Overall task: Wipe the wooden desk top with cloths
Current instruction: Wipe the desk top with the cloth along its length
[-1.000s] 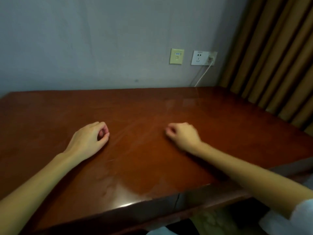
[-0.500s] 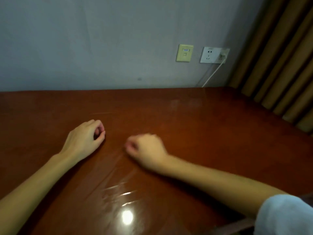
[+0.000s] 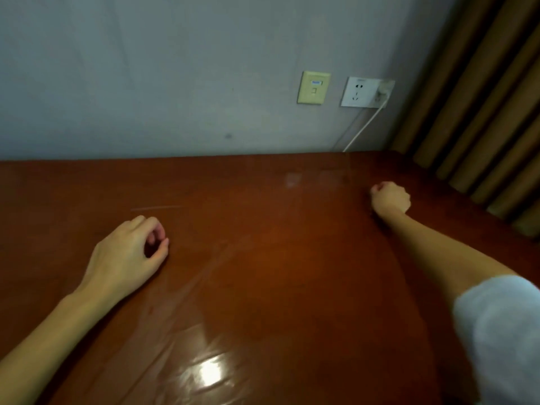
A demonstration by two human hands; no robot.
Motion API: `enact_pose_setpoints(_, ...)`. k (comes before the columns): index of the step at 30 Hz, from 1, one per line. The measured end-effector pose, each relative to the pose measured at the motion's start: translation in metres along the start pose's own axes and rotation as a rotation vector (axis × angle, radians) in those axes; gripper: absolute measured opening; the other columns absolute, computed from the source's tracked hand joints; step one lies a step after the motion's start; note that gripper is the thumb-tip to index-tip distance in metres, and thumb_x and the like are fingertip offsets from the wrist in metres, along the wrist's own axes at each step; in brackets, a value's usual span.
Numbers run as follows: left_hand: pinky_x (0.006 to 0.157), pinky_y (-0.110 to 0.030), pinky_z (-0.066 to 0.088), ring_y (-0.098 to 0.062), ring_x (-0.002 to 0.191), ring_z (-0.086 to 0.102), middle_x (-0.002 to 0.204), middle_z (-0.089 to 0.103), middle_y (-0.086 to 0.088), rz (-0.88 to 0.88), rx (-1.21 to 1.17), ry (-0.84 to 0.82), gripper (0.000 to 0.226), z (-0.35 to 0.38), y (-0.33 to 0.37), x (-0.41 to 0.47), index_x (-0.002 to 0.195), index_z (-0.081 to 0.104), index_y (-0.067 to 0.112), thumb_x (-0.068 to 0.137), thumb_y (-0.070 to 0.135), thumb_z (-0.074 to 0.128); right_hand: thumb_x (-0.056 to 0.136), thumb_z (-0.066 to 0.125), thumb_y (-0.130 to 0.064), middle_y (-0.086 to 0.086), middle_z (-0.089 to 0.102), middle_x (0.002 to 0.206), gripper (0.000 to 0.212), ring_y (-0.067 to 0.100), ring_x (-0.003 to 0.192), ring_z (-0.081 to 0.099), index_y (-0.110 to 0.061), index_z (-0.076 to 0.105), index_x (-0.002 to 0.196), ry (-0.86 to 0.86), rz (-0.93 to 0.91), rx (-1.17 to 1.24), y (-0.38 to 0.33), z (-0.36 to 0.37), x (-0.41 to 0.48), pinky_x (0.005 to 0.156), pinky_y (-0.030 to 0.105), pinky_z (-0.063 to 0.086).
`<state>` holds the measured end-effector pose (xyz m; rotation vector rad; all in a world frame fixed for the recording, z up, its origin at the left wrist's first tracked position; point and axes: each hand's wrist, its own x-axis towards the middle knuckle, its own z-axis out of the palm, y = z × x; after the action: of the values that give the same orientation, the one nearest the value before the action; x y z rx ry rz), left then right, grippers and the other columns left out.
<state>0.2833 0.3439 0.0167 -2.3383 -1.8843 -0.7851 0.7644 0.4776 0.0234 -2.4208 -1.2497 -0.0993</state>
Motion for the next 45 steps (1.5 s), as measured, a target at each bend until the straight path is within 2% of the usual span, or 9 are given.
enact_pose_setpoints(3,0.048,-0.027,0.039,-0.012,0.067,0.048,0.072,0.046,0.013,-0.002,-0.004,0.005,0.016,-0.001,0.001,0.001,0.079,0.051,0.028,0.083,0.025,0.066,0.096,0.043,-0.034,0.017,0.065,0.112,0.034,0.037,0.103,0.061,-0.014,0.066,0.113,-0.051,-0.115,0.004,-0.052,0.009,-0.020,0.083,0.039,0.050)
enact_pose_setpoints(12,0.049,-0.028,0.041,-0.012,0.066,0.048,0.072,0.046,0.012,-0.011,-0.010,0.009,0.018,-0.003,0.000,-0.002,0.080,0.052,0.027,0.081,0.021,0.069,0.094,0.051,-0.034,0.002,0.064,0.083,0.022,0.029,0.078,0.063,-0.022,0.053,0.076,-0.525,-1.404,0.279,-0.161,-0.031,-0.270,0.058,0.032,0.044)
enact_pose_setpoints(15,0.048,-0.027,0.042,-0.005,0.066,0.046,0.073,0.046,0.014,-0.020,-0.006,-0.003,0.016,-0.003,0.001,-0.002,0.081,0.052,0.029,0.083,0.023,0.067,0.095,0.049,-0.036,0.002,0.066,0.084,0.023,0.027,0.079,0.064,-0.027,0.047,0.074,-0.457,-1.301,0.200,-0.155,-0.018,-0.222,0.059,0.033,0.047)
enact_pose_setpoints(25,0.043,-0.021,0.034,-0.002,0.062,0.044,0.069,0.042,0.016,-0.019,0.007,-0.025,0.025,0.000,-0.001,0.000,0.077,0.047,0.031,0.079,0.022,0.070,0.099,0.039,-0.029,0.021,0.057,0.125,0.036,0.041,0.116,0.053,-0.012,0.060,0.122,-0.044,-0.088,-0.028,-0.084,0.032,0.036,0.091,0.041,0.044)
enact_pose_setpoints(29,0.043,-0.019,0.031,-0.002,0.062,0.044,0.068,0.042,0.016,-0.025,0.013,-0.034,0.024,-0.001,0.000,0.000,0.077,0.047,0.031,0.079,0.022,0.070,0.098,0.040,-0.034,0.017,0.059,0.127,0.036,0.038,0.116,0.055,-0.017,0.059,0.123,-0.100,-0.209,0.030,-0.139,0.044,0.018,0.091,0.039,0.045)
enact_pose_setpoints(34,0.044,-0.022,0.034,-0.002,0.064,0.044,0.069,0.043,0.016,-0.018,0.012,-0.035,0.022,0.001,-0.003,-0.001,0.078,0.047,0.031,0.080,0.025,0.068,0.092,0.047,-0.054,0.005,0.070,0.100,0.034,0.029,0.096,0.065,-0.025,0.063,0.095,-0.285,-0.890,0.120,-0.209,0.031,-0.132,0.072,0.034,0.048)
enact_pose_setpoints(38,0.045,-0.022,0.035,-0.003,0.064,0.044,0.070,0.043,0.016,-0.008,0.005,-0.037,0.015,-0.001,-0.004,-0.001,0.078,0.046,0.032,0.081,0.047,0.042,0.091,0.053,-0.050,-0.003,0.058,0.071,0.036,0.023,0.066,0.059,-0.023,0.042,0.069,-0.442,-1.363,0.226,-0.194,-0.007,-0.214,0.052,0.028,0.039)
enact_pose_setpoints(41,0.045,-0.019,0.032,-0.003,0.063,0.043,0.069,0.042,0.015,-0.004,-0.005,-0.039,0.019,-0.001,-0.005,-0.002,0.078,0.046,0.032,0.080,0.048,0.035,0.092,0.053,-0.042,0.001,0.066,0.076,0.029,0.024,0.073,0.064,-0.021,0.054,0.073,-0.299,-1.232,0.219,-0.181,-0.006,-0.164,0.057,0.032,0.046)
enact_pose_setpoints(45,0.047,-0.012,0.026,-0.005,0.062,0.043,0.069,0.041,0.014,-0.006,0.016,-0.038,0.016,0.000,-0.005,-0.001,0.078,0.045,0.032,0.081,0.045,0.036,0.093,0.053,-0.038,0.015,0.070,0.093,0.026,0.033,0.086,0.065,-0.016,0.068,0.094,-0.058,-0.589,0.137,-0.138,0.018,-0.006,0.069,0.036,0.047)
